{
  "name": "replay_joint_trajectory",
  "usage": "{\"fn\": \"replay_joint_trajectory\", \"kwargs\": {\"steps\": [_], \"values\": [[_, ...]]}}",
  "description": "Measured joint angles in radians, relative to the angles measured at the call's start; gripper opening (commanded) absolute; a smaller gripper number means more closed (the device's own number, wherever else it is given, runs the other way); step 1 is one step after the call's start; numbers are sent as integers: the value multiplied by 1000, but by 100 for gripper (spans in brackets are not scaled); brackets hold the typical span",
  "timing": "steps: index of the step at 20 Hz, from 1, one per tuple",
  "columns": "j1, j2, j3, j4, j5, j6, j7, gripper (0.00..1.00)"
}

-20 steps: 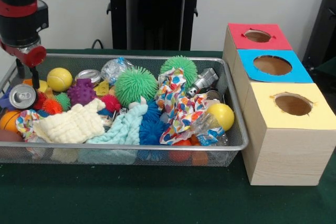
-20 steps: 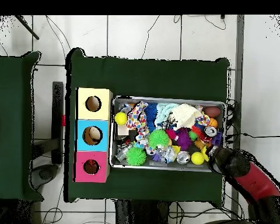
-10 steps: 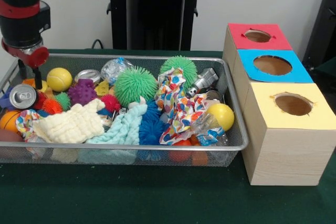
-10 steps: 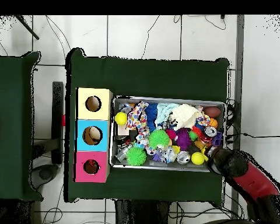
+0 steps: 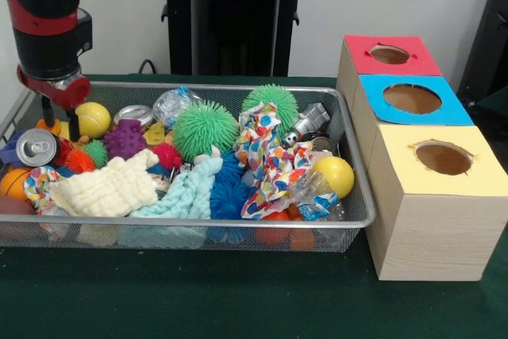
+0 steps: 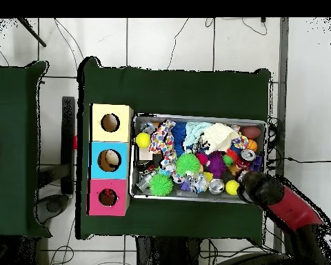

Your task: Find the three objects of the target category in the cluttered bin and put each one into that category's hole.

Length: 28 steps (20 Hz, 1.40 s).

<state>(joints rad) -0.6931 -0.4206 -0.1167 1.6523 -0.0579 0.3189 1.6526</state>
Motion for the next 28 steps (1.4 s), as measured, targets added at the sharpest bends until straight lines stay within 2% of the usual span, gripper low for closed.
{"fn": "replay_joint_trajectory", "kwargs": {"steps": [19, 28], "values": [[24, -5, -4, 0, 0, 2, 0, 100], [62, -48, -4, -19, 0, 78, 0, 100]]}}
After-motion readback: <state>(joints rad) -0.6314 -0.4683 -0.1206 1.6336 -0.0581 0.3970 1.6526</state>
